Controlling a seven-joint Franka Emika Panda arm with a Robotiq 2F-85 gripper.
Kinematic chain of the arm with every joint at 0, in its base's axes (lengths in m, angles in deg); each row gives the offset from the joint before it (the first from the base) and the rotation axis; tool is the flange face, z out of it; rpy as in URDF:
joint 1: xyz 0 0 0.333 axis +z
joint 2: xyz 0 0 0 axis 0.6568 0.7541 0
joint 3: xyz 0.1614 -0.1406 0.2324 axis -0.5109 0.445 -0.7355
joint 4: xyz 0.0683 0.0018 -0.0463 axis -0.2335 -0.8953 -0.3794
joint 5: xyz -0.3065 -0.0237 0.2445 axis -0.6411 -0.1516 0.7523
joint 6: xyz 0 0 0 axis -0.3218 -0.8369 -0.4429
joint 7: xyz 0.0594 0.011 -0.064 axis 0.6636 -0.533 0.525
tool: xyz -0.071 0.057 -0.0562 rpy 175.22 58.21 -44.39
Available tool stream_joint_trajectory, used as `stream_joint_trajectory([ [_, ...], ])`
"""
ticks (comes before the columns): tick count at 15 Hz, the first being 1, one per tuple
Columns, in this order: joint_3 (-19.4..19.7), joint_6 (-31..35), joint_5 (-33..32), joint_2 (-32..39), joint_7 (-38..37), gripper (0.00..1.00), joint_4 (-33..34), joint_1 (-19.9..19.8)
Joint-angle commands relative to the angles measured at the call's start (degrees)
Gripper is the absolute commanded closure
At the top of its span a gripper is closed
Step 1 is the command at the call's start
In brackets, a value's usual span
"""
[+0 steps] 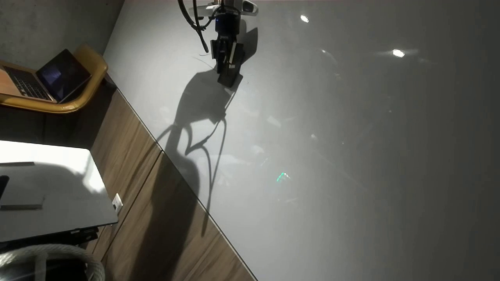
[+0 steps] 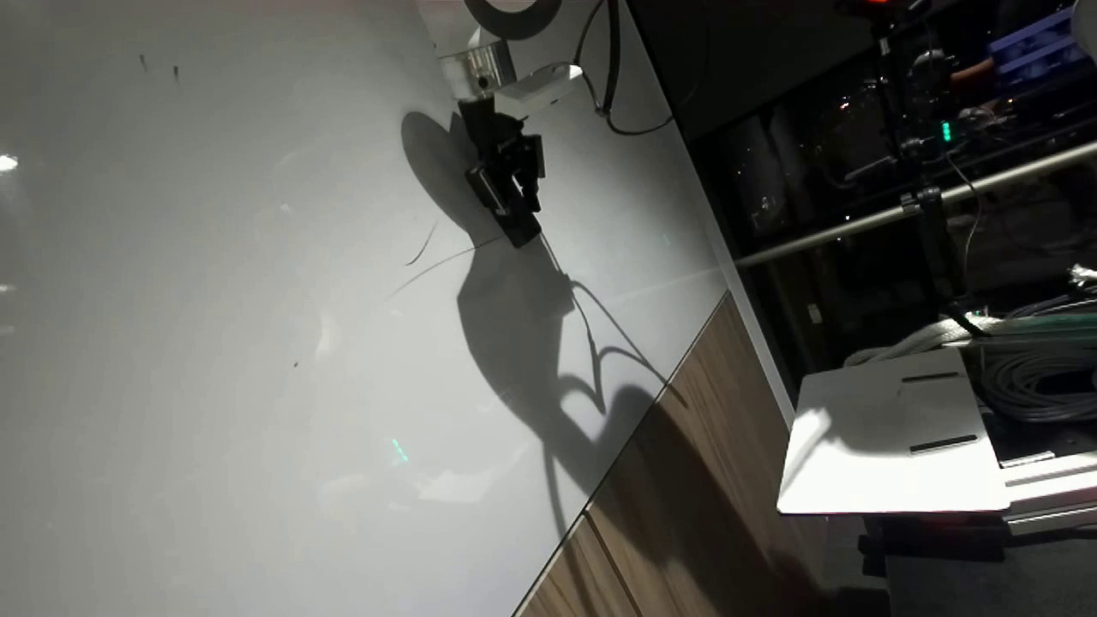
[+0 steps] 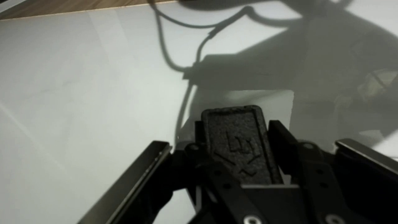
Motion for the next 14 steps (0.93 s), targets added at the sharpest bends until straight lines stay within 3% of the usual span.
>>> stream_joint_trajectory([
  [1, -1.0, -0.9, -1.9, 6.1, -2.1, 0.72, 7.5, 2.2],
  [6, -1.5, -4.5, -2.2, 9.3, -3.7, 0.72, 11.7, 5.3],
  [14, -3.5, -9.2, -3.6, 17.3, -6.8, 0.72, 23.2, 13.7],
])
